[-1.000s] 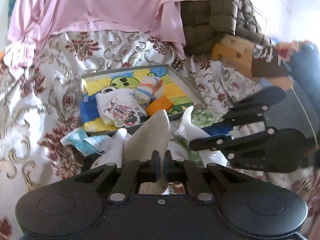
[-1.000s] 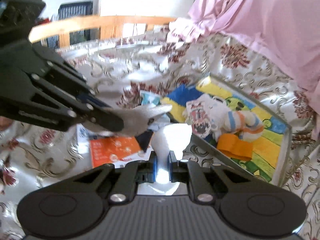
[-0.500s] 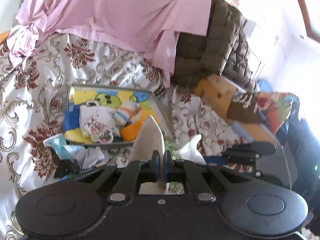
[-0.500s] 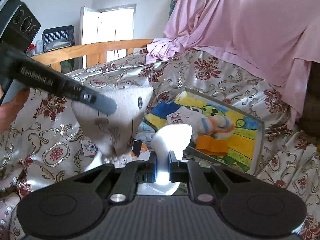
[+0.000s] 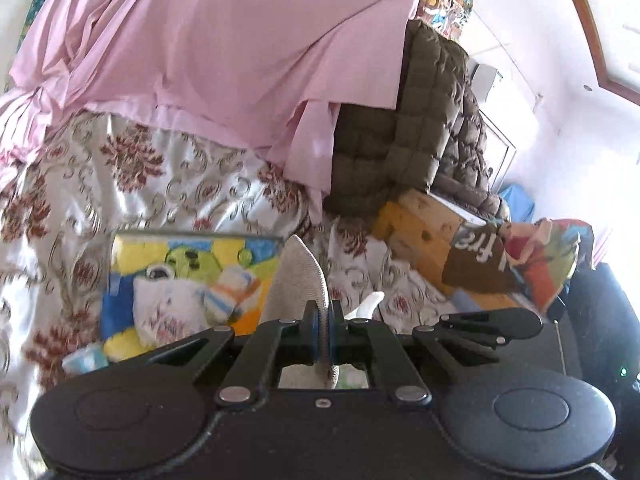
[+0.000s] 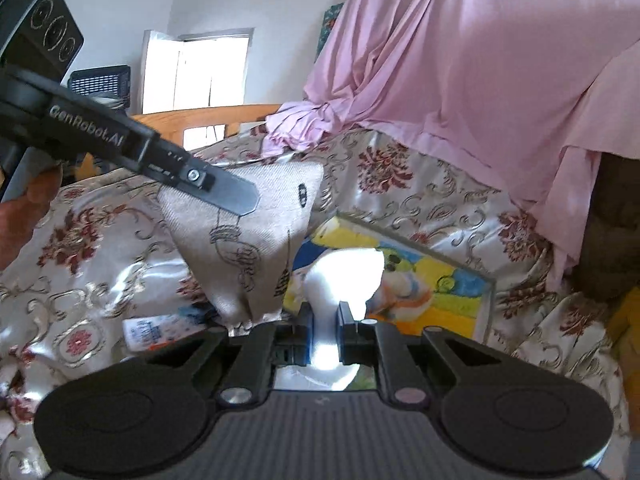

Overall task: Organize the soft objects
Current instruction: 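Carry the beige cloth and white pad onto the tray and open both tools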

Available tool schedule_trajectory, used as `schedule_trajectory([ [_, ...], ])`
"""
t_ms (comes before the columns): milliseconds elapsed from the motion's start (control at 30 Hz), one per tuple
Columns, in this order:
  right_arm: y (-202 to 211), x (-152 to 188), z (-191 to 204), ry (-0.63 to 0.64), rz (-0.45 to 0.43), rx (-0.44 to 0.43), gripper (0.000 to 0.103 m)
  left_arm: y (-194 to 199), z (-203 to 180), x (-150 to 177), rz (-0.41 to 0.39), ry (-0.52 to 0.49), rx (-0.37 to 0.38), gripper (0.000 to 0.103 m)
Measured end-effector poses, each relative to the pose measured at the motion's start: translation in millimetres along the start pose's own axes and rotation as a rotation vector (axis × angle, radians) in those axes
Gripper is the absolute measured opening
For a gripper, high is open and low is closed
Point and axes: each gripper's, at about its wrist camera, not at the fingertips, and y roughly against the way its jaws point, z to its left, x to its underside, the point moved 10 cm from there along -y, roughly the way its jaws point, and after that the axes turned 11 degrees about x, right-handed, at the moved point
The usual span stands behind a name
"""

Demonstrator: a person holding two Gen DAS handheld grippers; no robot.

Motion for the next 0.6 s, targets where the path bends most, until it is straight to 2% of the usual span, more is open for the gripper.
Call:
schedule_trajectory([
  [200, -42.3, -15.2, -34.6, -0.056, -0.004, 0.048, 0.014, -49.5, 19.4, -41.6, -0.040, -0.021, 0.000, 0.004],
  [367, -95.9, -15.7, -62.6, -0.107, 0.035, 0.095, 0.014, -97.4, 41.3, -69.1, -0.099, -0.015, 0.012, 0.004],
  [500, -144.8, -4.5, -80.2, -0.163, 0.112, 0.137, 0.015, -132.8, 60.4, -71.5, -0.149, 0.036, 0.053, 0.005],
  [600, -179.0, 11.2, -88.9, -0.226, 0.192, 0.139, 0.016, -152.8, 77.8, -58.2, -0.150, 0.066, 0.059, 0.005],
])
